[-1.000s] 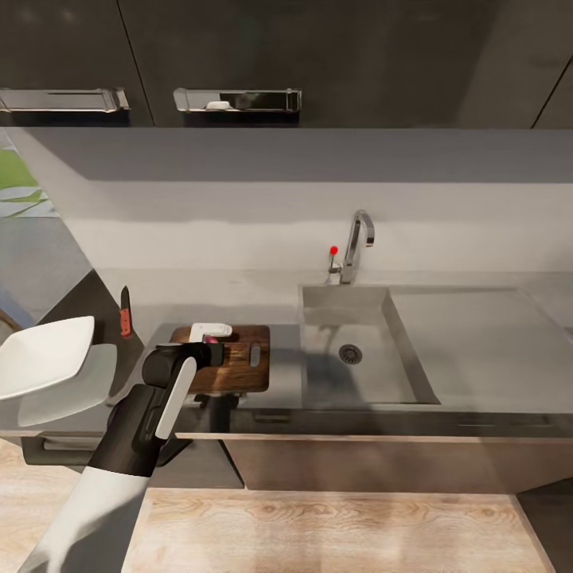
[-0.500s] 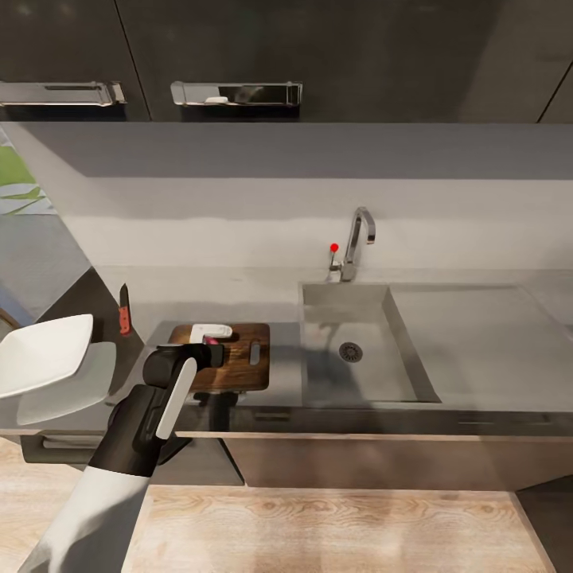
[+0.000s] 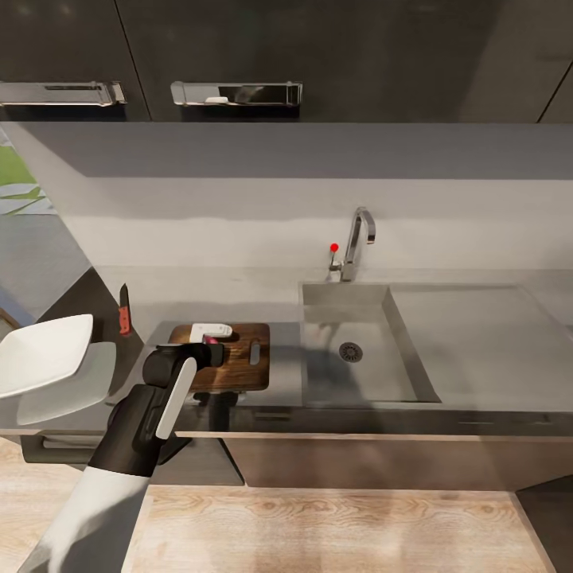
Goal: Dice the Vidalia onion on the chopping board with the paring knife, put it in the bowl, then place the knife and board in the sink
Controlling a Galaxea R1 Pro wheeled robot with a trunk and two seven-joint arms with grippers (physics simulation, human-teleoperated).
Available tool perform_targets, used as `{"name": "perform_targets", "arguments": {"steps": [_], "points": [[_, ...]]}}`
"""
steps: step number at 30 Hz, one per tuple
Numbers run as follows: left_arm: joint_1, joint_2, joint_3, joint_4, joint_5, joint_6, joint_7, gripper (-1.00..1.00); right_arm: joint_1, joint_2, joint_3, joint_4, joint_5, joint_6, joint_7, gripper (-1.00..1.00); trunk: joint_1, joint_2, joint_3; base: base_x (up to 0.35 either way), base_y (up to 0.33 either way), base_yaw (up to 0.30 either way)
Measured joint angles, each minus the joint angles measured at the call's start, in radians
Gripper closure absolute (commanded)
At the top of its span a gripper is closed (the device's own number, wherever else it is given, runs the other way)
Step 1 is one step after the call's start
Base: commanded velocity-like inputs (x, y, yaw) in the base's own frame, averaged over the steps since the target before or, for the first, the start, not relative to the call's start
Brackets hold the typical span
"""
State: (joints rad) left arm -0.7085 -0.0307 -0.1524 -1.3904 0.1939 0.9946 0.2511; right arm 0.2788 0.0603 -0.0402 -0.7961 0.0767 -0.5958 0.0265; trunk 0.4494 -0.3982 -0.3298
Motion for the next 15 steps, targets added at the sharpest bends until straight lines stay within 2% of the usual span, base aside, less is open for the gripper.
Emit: {"name": "perform_targets", "arguments": {"steps": [4,5,15], "points": [[0.000,0.000,-0.001,-0.001,0.000,0.000,0.000,1.00,0.000,0.000,0.000,0.000,0.000,0.000,0.000,-1.00,0.000,0.000,0.000,0.000,0.000,0.000],[0.000,0.000,-0.001,-0.002,0.000,0.000,0.000,-1.00,0.000,0.000,0.000,0.000,0.000,0.000,0.000,-1.00,0.000,0.000,0.000,0.000,0.000,0.000],[0.000,0.000,-0.001,0.004,0.000,0.000,0.001,-1.00,0.000,0.000,0.000,0.000,0.000,0.001,0.000,-1.00,0.000,0.000,0.000,0.000,0.000,0.000]]}}
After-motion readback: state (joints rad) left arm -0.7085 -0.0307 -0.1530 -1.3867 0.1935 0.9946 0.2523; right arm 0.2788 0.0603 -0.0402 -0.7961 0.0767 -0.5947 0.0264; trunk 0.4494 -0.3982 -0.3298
